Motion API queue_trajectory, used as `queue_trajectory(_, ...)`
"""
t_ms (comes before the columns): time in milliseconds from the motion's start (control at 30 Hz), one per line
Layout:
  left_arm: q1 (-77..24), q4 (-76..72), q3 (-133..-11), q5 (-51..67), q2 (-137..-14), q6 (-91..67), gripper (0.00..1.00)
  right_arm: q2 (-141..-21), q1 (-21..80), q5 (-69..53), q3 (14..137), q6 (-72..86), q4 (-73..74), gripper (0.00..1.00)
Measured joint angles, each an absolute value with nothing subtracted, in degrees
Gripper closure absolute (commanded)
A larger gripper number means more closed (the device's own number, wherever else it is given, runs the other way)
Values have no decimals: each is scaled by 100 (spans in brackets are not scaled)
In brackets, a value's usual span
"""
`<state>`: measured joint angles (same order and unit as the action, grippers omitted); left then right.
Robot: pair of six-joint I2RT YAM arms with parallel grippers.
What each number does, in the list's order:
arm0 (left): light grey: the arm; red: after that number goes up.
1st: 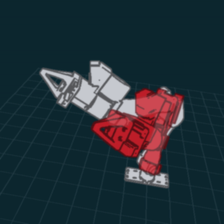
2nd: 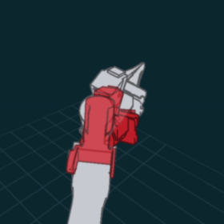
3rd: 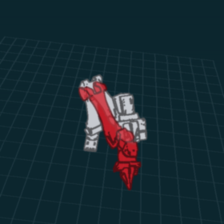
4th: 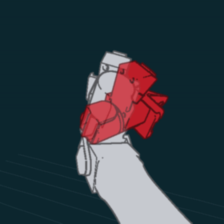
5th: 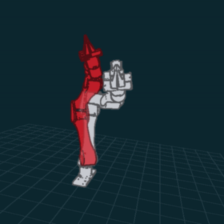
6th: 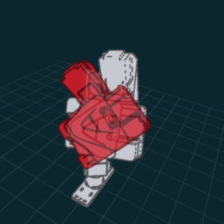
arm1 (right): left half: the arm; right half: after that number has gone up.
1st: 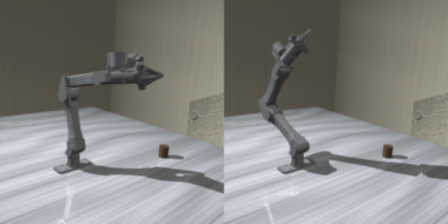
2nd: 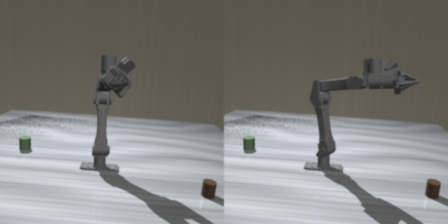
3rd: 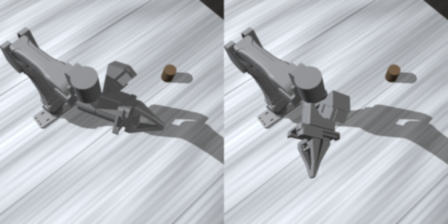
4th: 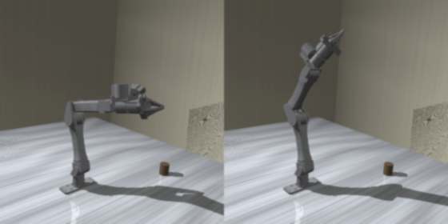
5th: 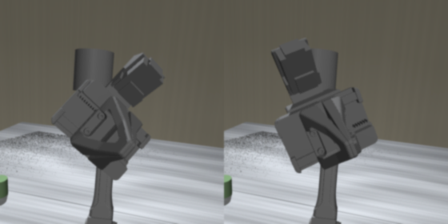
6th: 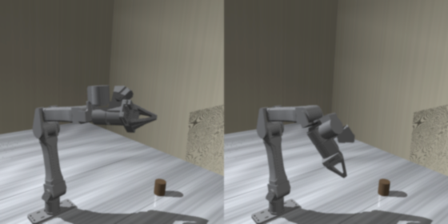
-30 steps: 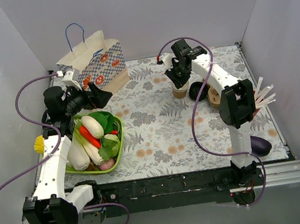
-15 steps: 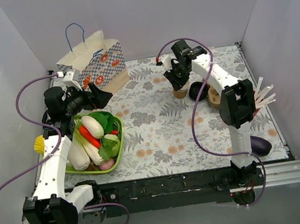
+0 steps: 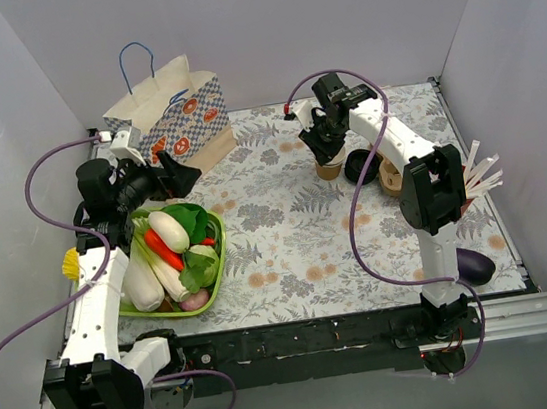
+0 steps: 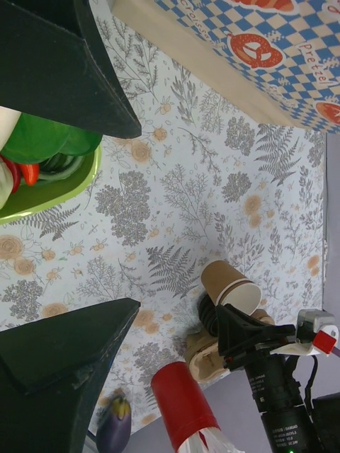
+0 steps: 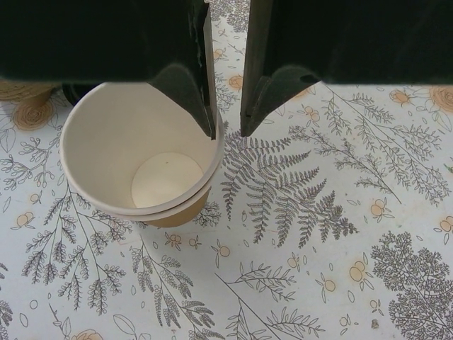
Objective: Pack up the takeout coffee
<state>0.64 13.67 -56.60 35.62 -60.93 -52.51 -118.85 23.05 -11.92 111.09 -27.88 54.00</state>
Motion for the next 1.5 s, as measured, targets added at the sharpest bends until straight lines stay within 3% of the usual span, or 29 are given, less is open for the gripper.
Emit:
queue_trajectory(1133,178,1326,-5548,3562,-6108,-5295,2,-11935,2305,-947,11111,-2853,5395,77)
queue_trajectory(1333,178,1326,-5533,3562,-6108,-5297,2,-11942,2305,-939,11111,-2871,5395,83)
queue_trajectory(1500,178,1328,-5520,3562,-6110,-5299,2,-11950,2305,-939,11111,-2891,5395,98)
